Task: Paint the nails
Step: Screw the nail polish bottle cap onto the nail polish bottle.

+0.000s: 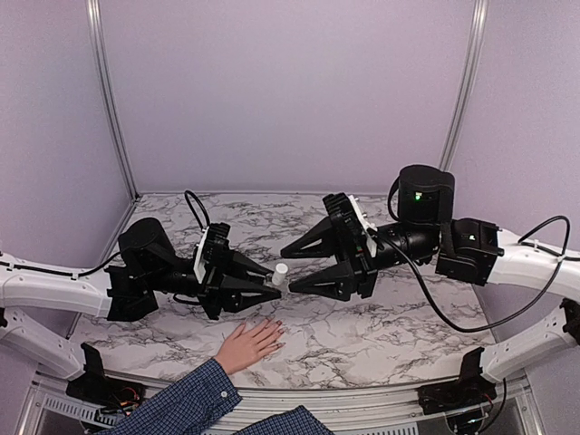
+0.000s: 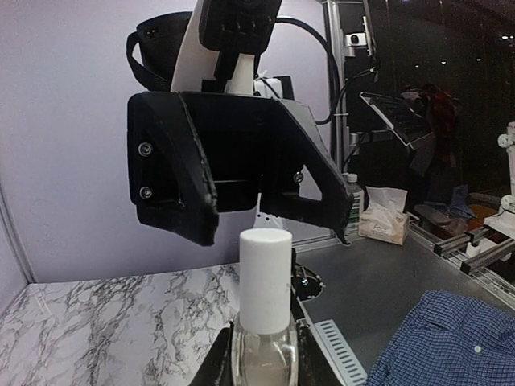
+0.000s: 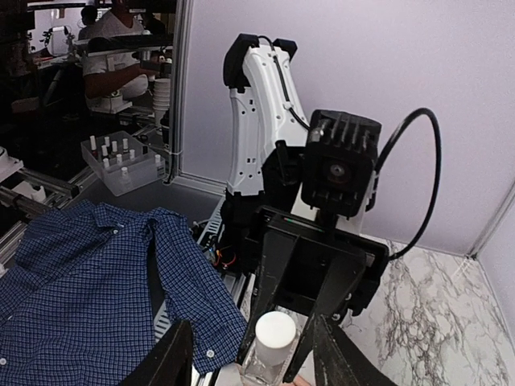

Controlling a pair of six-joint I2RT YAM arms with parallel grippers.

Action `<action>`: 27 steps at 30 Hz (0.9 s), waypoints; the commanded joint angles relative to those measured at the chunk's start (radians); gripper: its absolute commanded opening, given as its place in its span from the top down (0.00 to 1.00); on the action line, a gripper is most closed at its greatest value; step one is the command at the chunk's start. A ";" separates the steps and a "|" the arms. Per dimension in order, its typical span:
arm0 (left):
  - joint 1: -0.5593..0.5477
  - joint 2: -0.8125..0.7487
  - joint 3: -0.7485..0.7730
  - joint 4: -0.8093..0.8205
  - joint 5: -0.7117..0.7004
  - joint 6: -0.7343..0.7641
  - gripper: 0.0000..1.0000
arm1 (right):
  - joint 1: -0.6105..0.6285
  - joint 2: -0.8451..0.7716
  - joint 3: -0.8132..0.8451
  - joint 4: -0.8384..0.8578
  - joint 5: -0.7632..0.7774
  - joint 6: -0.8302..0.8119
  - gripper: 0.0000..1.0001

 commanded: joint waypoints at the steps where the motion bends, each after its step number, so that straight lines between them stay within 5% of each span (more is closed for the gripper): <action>1: -0.002 0.021 0.057 0.003 0.187 -0.077 1.00 | 0.040 0.015 0.091 -0.087 -0.105 -0.083 0.53; 15: -0.016 0.048 0.085 0.003 0.268 -0.106 1.00 | 0.074 0.077 0.136 -0.116 -0.127 -0.115 0.59; 27: -0.018 0.039 0.081 0.003 0.251 -0.092 1.00 | 0.075 0.092 0.145 -0.133 -0.120 -0.125 0.85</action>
